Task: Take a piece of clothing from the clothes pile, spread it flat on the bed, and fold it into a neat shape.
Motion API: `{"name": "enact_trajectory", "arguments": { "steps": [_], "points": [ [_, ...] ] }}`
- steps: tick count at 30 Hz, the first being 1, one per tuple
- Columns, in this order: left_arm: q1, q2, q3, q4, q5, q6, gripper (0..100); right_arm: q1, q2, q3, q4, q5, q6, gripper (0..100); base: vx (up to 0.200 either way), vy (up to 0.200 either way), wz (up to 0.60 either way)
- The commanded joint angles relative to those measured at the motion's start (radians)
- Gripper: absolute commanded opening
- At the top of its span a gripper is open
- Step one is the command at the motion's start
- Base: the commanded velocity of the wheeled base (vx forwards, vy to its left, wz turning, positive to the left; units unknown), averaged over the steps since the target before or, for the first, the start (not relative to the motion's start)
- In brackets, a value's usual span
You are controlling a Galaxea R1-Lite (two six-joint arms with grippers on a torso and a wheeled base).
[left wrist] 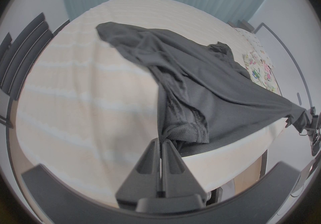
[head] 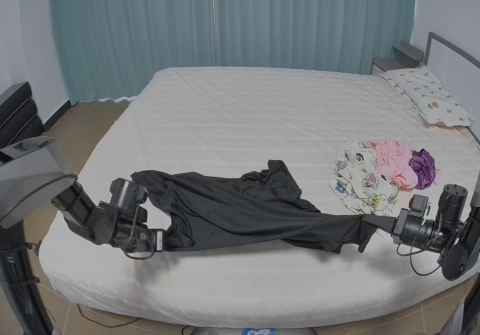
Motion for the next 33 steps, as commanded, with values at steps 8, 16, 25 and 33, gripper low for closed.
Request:
{"name": "enact_trajectory", "arguments": {
  "steps": [8,16,25,33],
  "points": [
    [0.11,-0.108,0.206,-0.002,-0.047,0.019,0,-0.013,0.067,0.051,-0.016,0.002,-0.084,0,0.0,0.0,0.0],
    [0.102,-0.155,0.329,0.012,-0.043,-0.015,0,-0.014,0.166,0.127,-0.016,-0.001,-0.255,0,0.0,0.0,0.0],
    [0.096,-0.137,0.363,0.012,-0.039,-0.076,0,-0.005,0.275,0.127,-0.015,-0.009,-0.311,0,0.0,0.0,0.0],
    [0.096,-0.105,0.374,0.012,-0.036,-0.075,100,0.035,0.382,0.127,-0.002,-0.038,-0.351,0,0.0,0.0,0.0]
  ]
}}
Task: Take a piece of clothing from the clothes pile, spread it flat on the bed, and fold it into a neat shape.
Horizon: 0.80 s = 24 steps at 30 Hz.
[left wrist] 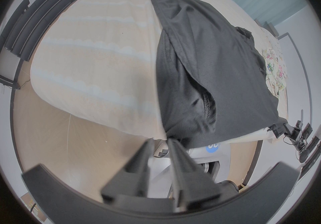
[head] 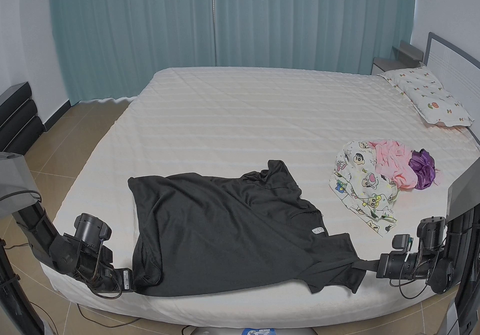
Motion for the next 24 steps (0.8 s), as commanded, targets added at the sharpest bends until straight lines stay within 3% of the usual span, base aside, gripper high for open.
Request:
{"name": "enact_trajectory", "arguments": {
  "steps": [1,5,10,13,16,20,24],
  "points": [
    [0.001,0.029,0.013,-0.001,0.001,0.001,100,0.033,0.11,0.018,0.003,-0.018,-0.051,100,0.0,0.0,0.0],
    [0.017,0.022,0.014,-0.002,-0.005,-0.002,100,0.063,0.133,0.018,0.0,-0.11,-0.1,100,0.0,0.0,0.0],
    [0.066,0.014,-0.027,-0.015,-0.028,-0.011,100,0.067,0.055,0.018,-0.014,-0.113,-0.085,100,0.0,0.0,0.0],
    [0.069,0.012,-0.112,-0.01,-0.097,-0.109,100,0.04,-0.014,0.018,-0.014,-0.118,-0.079,100,0.0,0.0,0.0],
    [0.055,0.028,-0.196,-0.013,-0.112,-0.194,100,0.007,-0.06,0.007,-0.014,-0.129,-0.079,100,0.0,0.0,0.0],
    [0.004,0.097,-0.288,-0.01,-0.08,-0.208,100,-0.039,-0.079,0.012,-0.014,-0.127,-0.079,100,0.0,0.0,0.0],
    [-0.068,0.147,-0.333,-0.004,0.004,-0.221,100,-0.065,-0.074,0.015,-0.014,-0.117,-0.079,100,0.0,0.0,0.0]
  ]
}}
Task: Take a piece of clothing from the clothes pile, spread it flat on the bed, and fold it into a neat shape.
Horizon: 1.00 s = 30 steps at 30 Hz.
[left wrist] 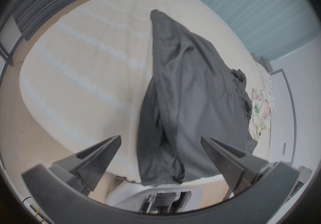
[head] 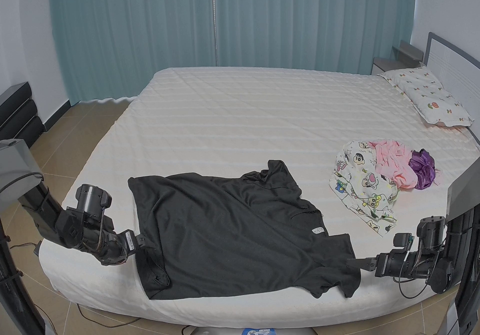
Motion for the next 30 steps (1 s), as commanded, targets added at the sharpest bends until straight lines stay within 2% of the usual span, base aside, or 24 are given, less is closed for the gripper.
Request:
{"name": "enact_trajectory", "arguments": {
  "steps": [1,4,6,10,13,14,16,21,24,26,30],
  "points": [
    [-0.096,0.1,-0.069,0.0,0.072,-0.016,100,-0.051,-0.035,0.014,-0.015,0.009,0.001,100,0.0,0.0,0.0],
    [-0.143,0.14,-0.077,-0.001,0.128,-0.011,100,-0.051,-0.03,0.014,-0.015,0.011,0.001,100,0.0,0.0,0.0],
    [-0.192,0.182,-0.087,0.003,0.203,-0.002,100,-0.054,-0.035,0.013,-0.015,0.011,0.005,100,0.0,0.0,0.0],
    [-0.208,0.191,-0.077,0.034,0.256,0.084,100,-0.058,-0.042,0.017,-0.015,0.009,0.017,100,0.0,0.0,0.0],
    [-0.201,0.185,-0.075,0.074,0.311,0.098,100,-0.061,-0.038,0.017,-0.015,0.009,0.016,100,0.0,0.0,0.0],
    [-0.188,0.177,-0.074,0.103,0.346,0.101,100,-0.067,-0.038,0.017,-0.015,0.009,0.014,100,0.0,0.0,0.0],
    [-0.157,0.157,-0.063,0.131,0.366,0.107,100,-0.069,-0.042,0.017,-0.015,0.011,0.016,100,0.0,0.0,0.0],
    [-0.056,0.085,-0.009,0.158,0.368,0.112,100,-0.055,-0.052,-0.01,-0.015,0.009,0.03,100,0.0,0.0,0.0],
    [0.009,0.058,0.034,0.157,0.361,0.139,100,-0.017,-0.038,-0.067,-0.015,-0.005,0.076,100,0.0,0.0,0.0],
    [0.036,0.048,0.058,0.152,0.36,0.151,100,0.002,-0.03,-0.099,-0.015,-0.02,0.106,100,0.0,0.0,0.0],
    [0.115,0.041,0.097,0.147,0.323,0.161,100,0.097,-0.018,-0.228,0.014,-0.112,0.163,100,0.0,0.0,0.0]
  ]
}}
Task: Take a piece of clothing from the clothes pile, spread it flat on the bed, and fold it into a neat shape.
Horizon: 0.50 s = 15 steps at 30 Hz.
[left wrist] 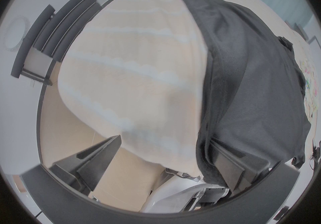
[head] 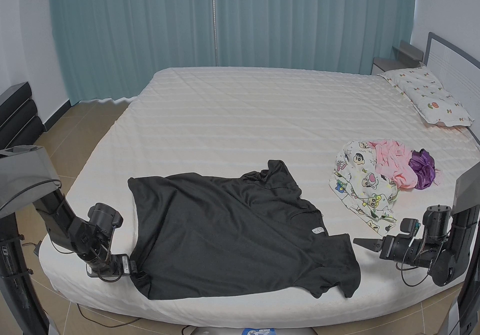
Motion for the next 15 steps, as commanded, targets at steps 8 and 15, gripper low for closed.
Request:
{"name": "enact_trajectory", "arguments": {
  "steps": [8,15],
  "points": [
    [0.19,-0.05,0.038,-0.016,-0.118,-0.001,100,0.188,0.083,-0.398,0.222,-0.119,0.05,100,0.0,0.0,0.0],
    [0.294,-0.119,-0.064,-0.004,-0.373,-0.178,100,0.243,0.211,-0.766,0.554,-0.178,0.075,100,0.0,0.0,0.0]
  ]
}}
